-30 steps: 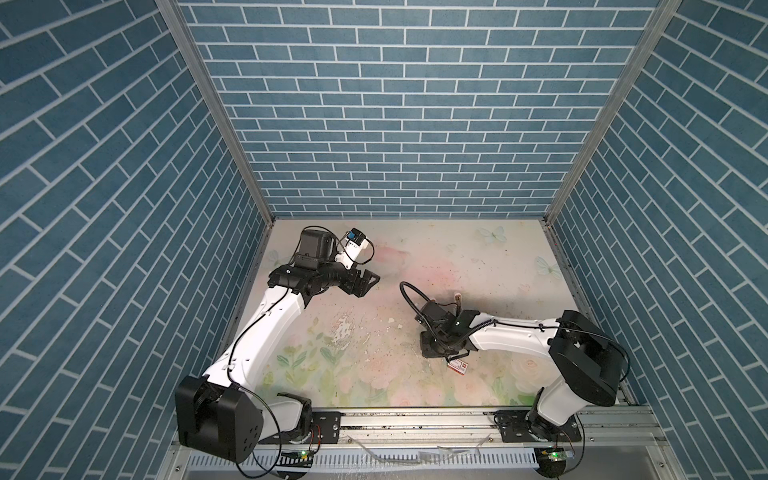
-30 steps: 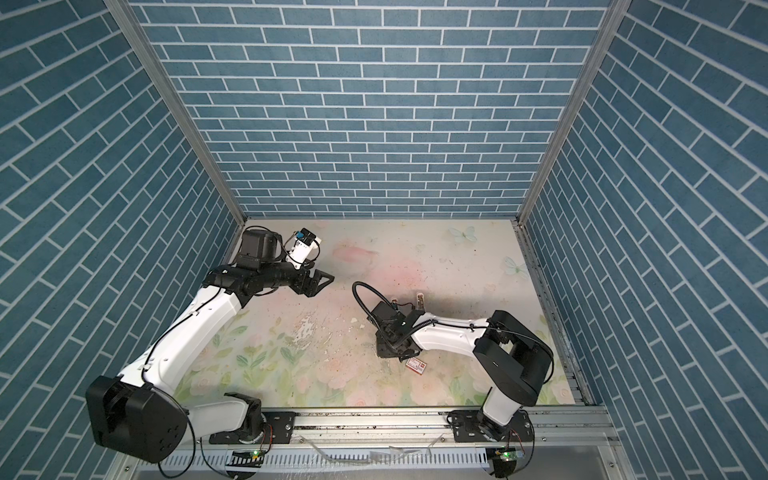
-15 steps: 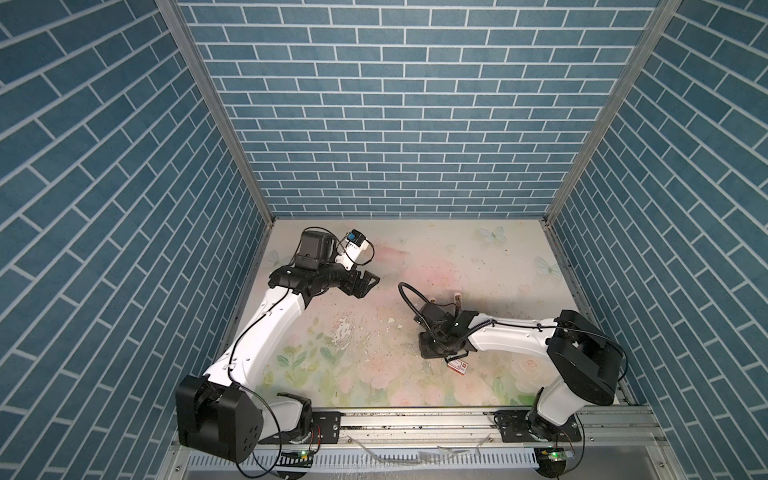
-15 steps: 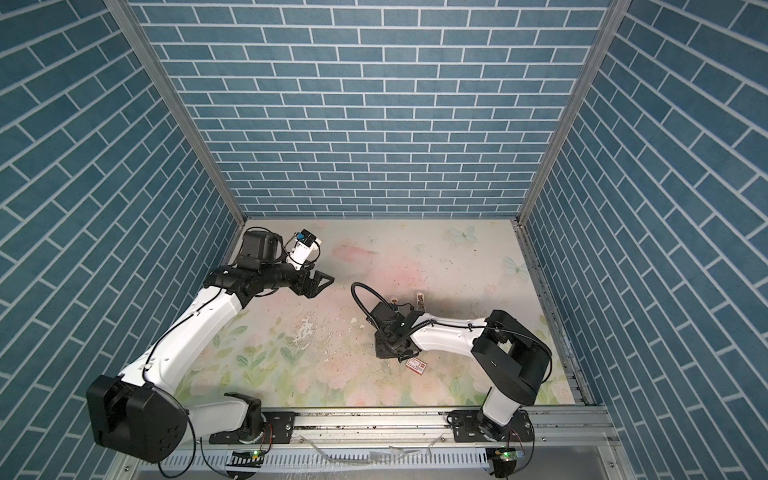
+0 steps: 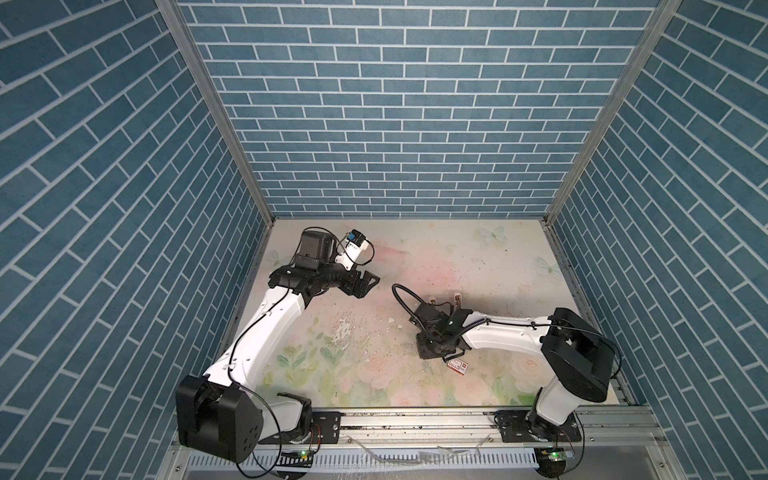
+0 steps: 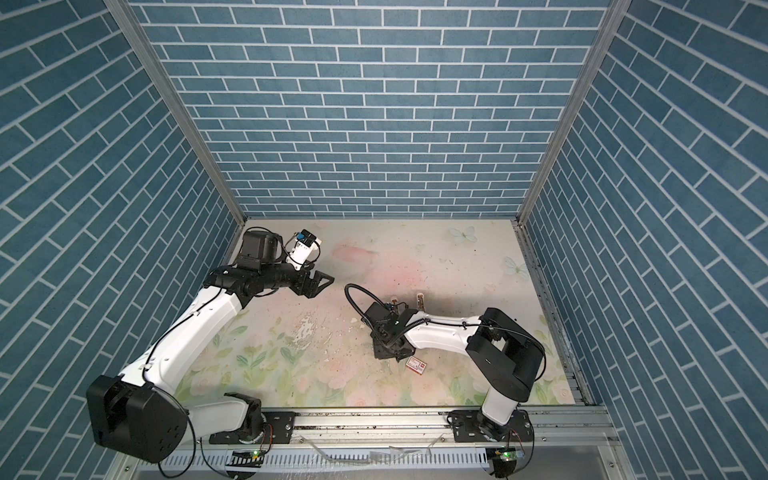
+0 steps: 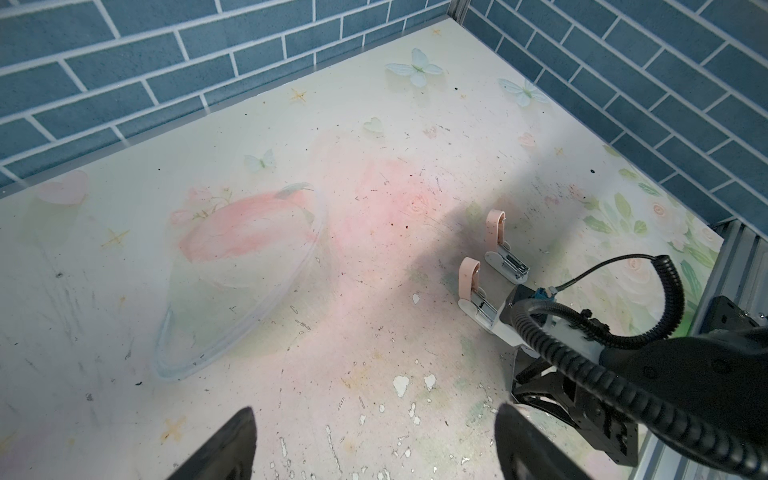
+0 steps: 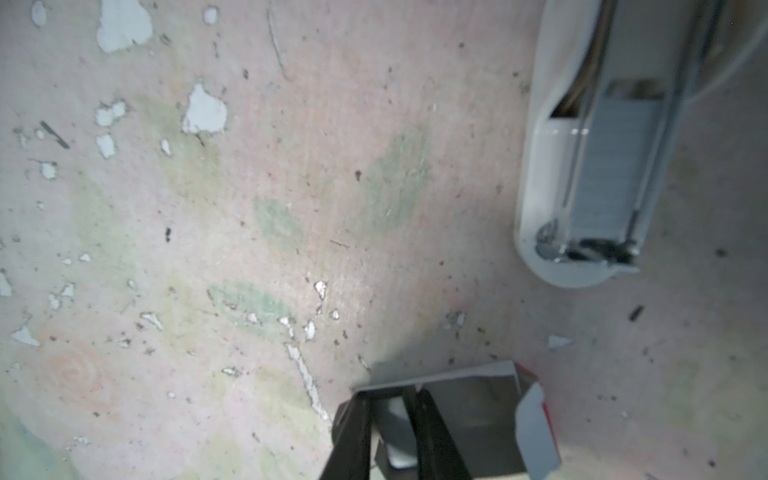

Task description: Load the staples into the stapler

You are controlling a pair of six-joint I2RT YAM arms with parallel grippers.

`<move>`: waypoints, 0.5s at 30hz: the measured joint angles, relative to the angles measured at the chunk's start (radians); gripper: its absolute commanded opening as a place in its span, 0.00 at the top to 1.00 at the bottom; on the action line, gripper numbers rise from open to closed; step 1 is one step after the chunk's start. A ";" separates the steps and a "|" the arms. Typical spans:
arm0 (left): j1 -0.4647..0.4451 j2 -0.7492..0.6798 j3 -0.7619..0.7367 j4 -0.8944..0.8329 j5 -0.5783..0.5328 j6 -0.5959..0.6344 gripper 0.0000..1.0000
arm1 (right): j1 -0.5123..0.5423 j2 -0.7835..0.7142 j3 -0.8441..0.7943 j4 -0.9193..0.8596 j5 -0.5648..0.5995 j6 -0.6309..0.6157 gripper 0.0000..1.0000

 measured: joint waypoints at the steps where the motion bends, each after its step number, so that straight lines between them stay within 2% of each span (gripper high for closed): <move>1: 0.000 0.000 0.000 0.000 -0.002 0.000 0.09 | 0.003 0.004 0.005 -0.007 0.009 -0.002 0.79; 15: 0.047 -0.021 0.000 0.000 -0.011 0.000 0.09 | 0.047 0.061 0.077 -0.089 0.097 -0.026 0.83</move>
